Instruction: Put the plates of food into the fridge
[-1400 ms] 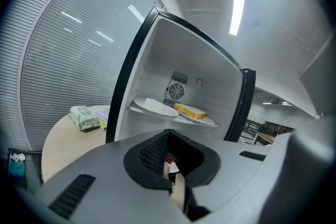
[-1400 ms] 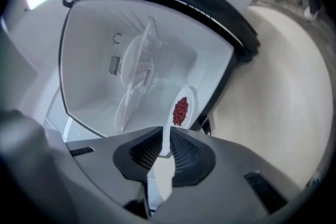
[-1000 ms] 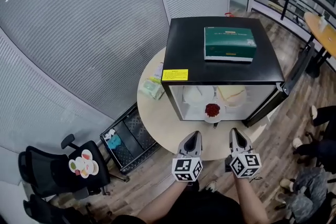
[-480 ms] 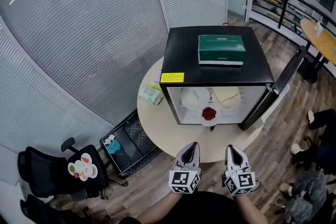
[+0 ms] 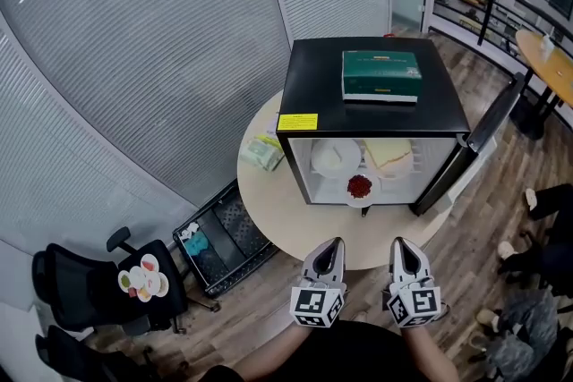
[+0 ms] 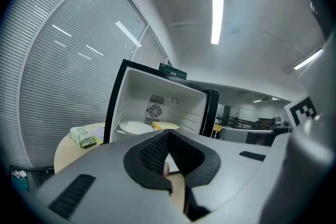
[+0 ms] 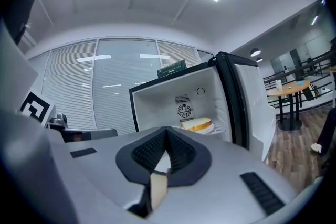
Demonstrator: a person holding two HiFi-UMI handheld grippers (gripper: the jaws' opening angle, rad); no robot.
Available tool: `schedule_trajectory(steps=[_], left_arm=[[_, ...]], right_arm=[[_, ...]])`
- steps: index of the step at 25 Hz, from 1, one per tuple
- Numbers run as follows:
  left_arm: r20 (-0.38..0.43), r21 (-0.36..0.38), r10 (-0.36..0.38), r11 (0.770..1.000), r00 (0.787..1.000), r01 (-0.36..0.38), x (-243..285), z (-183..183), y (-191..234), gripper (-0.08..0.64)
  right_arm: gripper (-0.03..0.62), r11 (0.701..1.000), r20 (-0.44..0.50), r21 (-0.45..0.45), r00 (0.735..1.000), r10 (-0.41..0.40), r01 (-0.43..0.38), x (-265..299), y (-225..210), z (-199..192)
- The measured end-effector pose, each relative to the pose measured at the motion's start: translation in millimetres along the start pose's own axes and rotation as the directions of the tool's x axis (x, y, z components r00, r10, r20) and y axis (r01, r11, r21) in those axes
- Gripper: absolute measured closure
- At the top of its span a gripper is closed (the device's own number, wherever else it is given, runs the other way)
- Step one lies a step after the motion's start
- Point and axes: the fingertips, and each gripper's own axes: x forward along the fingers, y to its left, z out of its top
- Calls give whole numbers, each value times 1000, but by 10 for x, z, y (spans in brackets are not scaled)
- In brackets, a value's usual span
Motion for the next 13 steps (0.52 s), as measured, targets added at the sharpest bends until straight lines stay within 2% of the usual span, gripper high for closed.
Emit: schedule_trajectory(steps=[6, 13], left_arm=[[-9, -4, -6, 1000, 1000, 6, -39, -36, -41, 557], [-10, -4, 0, 1000, 1000, 0, -49, -47, -15, 557]], right_arm=[[586, 999, -15, 42, 1000, 0, 0, -24, 21, -72], [586, 1000, -12, 27, 1000, -9, 9, 1, -4, -80]])
